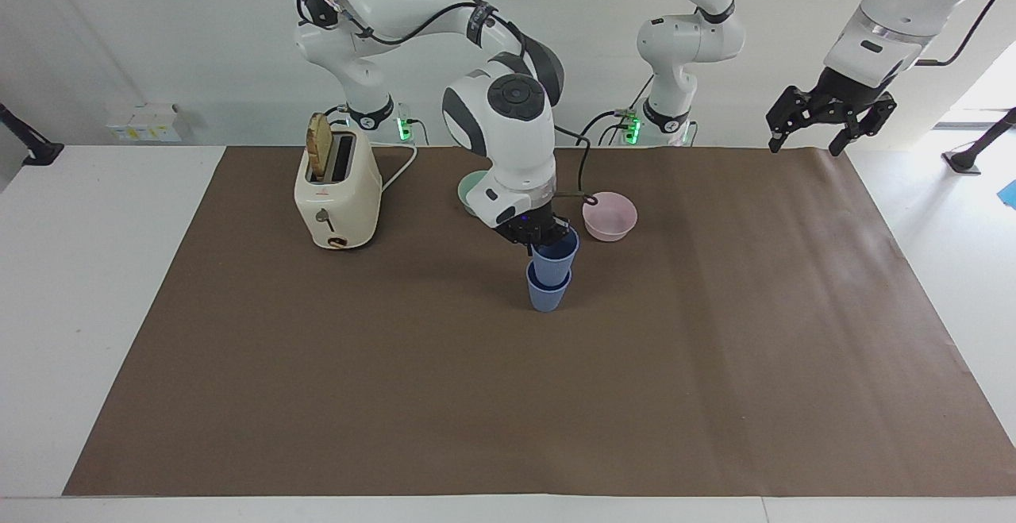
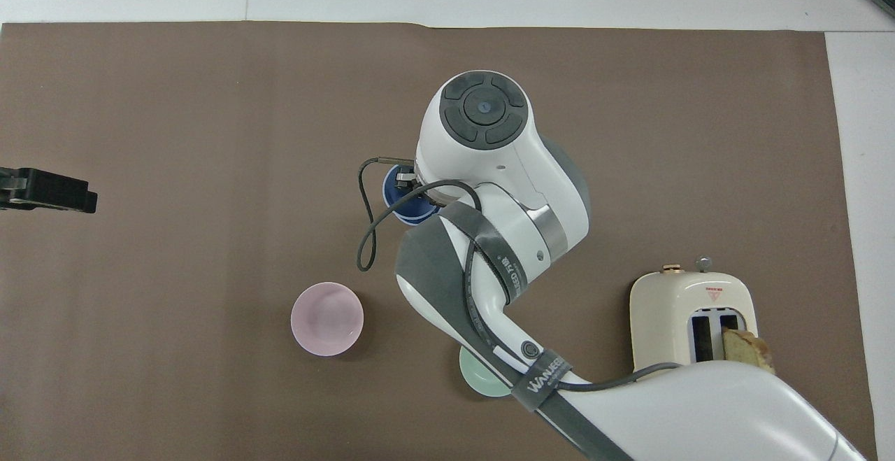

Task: Stack blue cups with both arms
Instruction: 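Lower the held cup into the first blue cup and open the right gripper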

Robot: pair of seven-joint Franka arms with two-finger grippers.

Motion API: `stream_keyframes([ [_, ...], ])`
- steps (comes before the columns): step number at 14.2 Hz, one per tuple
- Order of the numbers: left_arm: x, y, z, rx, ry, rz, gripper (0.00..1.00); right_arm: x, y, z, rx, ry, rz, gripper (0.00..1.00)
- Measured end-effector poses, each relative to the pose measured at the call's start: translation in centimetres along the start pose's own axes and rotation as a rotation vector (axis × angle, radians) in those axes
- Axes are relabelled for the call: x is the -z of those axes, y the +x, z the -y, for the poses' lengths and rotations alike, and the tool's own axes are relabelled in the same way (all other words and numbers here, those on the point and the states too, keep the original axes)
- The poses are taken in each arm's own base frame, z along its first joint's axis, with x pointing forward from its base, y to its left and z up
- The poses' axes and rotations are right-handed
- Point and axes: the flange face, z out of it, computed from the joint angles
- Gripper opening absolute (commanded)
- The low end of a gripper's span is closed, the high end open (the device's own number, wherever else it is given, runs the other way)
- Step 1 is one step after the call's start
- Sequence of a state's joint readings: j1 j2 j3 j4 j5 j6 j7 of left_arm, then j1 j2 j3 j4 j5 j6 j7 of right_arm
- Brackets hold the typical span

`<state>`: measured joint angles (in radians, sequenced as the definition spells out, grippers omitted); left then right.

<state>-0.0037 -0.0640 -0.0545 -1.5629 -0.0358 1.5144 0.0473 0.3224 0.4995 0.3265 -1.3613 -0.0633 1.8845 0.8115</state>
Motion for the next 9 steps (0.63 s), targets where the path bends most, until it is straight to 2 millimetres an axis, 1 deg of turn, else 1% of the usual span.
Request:
stream_keyframes([
  [3, 0.0, 0.0, 0.0, 0.000, 0.000, 0.000, 1.00, -0.2, 0.0, 0.0, 0.000, -0.003, 0.001, 0.00],
  [9, 0.0, 0.0, 0.0, 0.000, 0.000, 0.001, 1.00, -1.6, 0.6, -0.4, -0.006, -0.018, 0.012, 0.00],
])
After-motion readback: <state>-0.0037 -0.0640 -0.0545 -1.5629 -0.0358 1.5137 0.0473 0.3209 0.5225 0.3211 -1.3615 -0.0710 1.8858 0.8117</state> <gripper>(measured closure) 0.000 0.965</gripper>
